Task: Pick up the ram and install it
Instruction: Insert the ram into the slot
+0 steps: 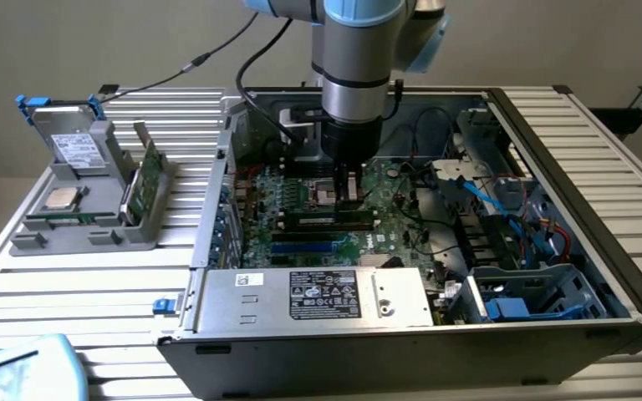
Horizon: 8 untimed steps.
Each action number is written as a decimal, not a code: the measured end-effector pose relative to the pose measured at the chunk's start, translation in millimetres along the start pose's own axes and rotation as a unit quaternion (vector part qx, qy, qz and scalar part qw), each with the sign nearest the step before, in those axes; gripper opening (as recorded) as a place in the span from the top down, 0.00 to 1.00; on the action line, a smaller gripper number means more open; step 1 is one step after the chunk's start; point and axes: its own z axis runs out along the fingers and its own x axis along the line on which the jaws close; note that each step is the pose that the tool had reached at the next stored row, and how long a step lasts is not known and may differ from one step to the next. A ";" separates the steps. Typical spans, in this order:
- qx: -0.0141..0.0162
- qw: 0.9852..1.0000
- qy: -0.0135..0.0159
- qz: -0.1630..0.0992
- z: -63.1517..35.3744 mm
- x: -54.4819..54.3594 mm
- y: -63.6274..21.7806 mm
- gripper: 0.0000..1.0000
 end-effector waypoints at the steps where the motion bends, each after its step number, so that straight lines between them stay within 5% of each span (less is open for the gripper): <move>1: 0.000 1.000 0.000 0.000 0.1 0.0 0.0 0.87; 8: 0.000 1.000 0.000 0.000 0.8 -0.1 0.0 0.87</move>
